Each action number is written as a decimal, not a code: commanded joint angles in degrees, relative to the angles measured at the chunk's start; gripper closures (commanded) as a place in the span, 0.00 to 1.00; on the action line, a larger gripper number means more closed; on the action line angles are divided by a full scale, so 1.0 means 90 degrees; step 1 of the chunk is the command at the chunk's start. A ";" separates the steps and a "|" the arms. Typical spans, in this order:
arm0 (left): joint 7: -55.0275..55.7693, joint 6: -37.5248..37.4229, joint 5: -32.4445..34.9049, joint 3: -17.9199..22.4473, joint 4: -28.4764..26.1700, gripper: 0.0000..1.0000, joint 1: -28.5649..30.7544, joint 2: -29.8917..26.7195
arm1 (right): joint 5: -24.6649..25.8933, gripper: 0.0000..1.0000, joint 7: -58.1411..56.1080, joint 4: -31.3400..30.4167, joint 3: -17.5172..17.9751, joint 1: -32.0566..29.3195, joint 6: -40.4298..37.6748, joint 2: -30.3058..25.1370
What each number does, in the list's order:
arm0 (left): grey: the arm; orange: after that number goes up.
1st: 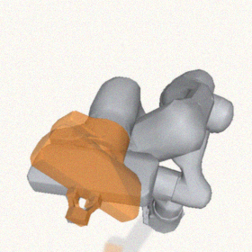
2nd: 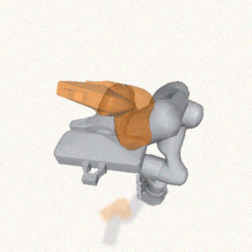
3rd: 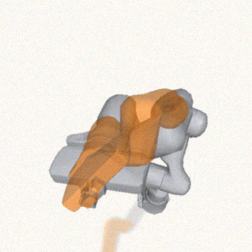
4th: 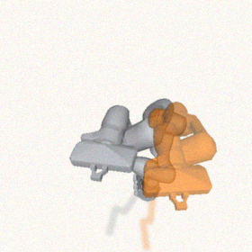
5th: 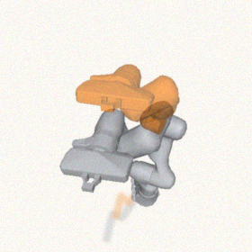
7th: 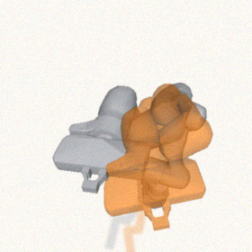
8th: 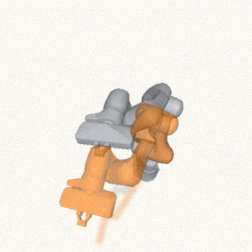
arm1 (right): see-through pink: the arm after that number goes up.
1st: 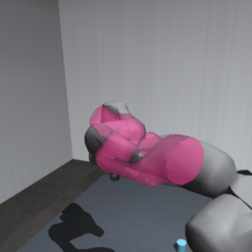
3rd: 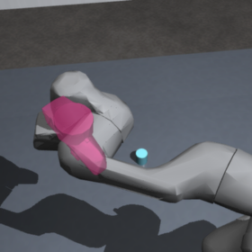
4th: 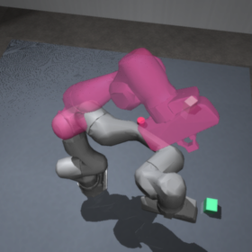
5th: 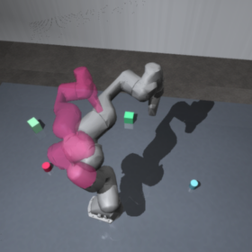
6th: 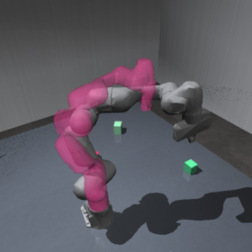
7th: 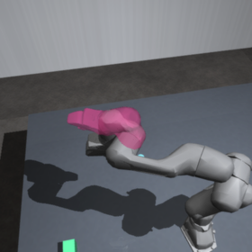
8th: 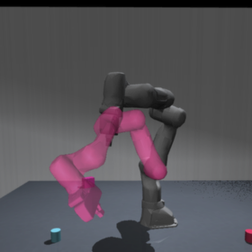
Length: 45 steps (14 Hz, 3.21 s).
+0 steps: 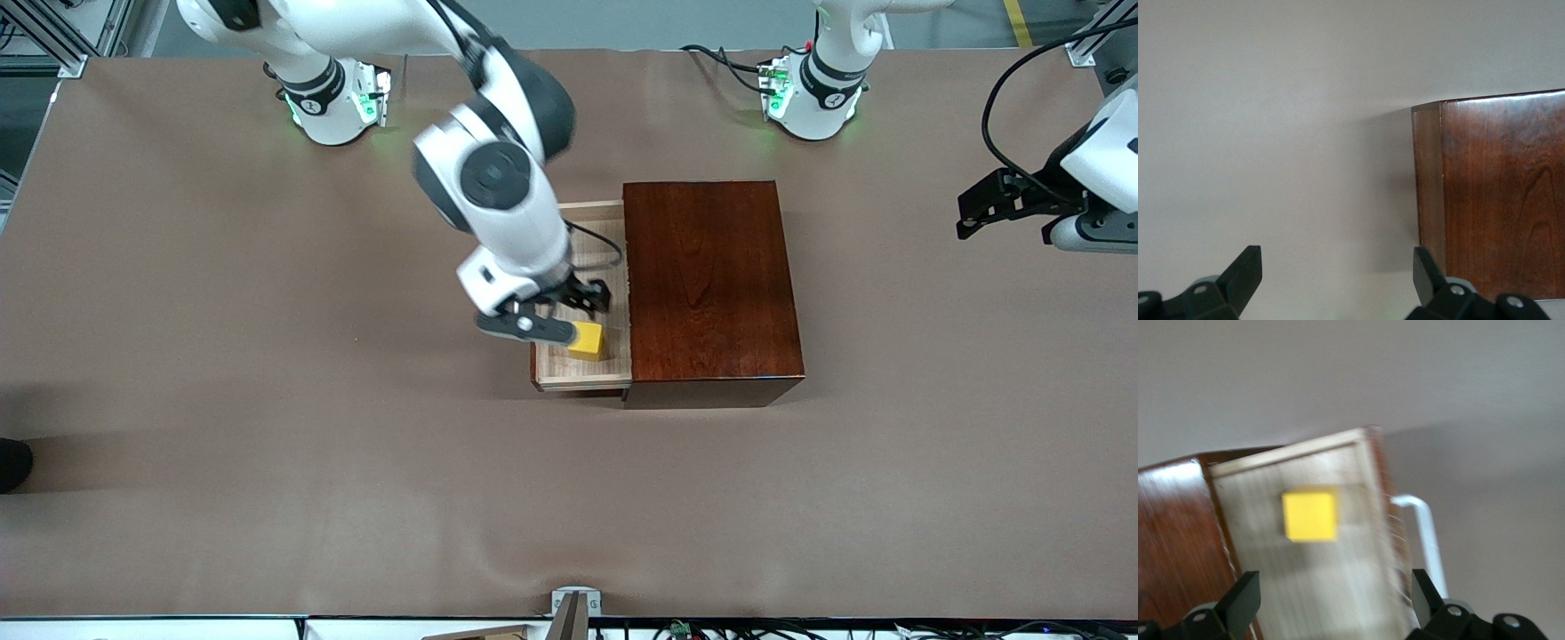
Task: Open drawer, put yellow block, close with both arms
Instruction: 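Withdraw the right gripper while the left gripper reaches the drawer front, then push the drawer shut into the box with the left gripper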
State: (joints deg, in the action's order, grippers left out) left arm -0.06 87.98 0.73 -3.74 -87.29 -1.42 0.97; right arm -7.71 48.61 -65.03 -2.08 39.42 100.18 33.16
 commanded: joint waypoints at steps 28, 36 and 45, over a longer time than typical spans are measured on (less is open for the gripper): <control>1.4858 0.4014 -0.0286 -0.0085 0.1759 0.00 -0.5143 0.4267 | 0.0944 0.00 -0.5244 -0.3223 0.0045 -0.4536 -0.1200 -0.3850; 1.5144 0.3936 -0.0373 0.0103 0.1661 0.00 -0.5321 0.4676 | 0.0944 0.00 -0.5254 -0.3233 0.0035 -0.4556 -0.1229 -0.3850; 1.5310 0.2872 -0.0403 0.0376 0.1671 0.00 -0.5272 0.4570 | 0.0944 0.00 -0.5283 -0.3233 0.0035 -0.4585 -0.1249 -0.3840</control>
State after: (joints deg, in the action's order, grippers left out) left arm 138.30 118.25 -2.36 -2.70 -71.98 -48.85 43.69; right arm -0.19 1.81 -93.88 -2.28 -0.95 89.24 -1.04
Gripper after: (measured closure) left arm 0.000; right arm 0.000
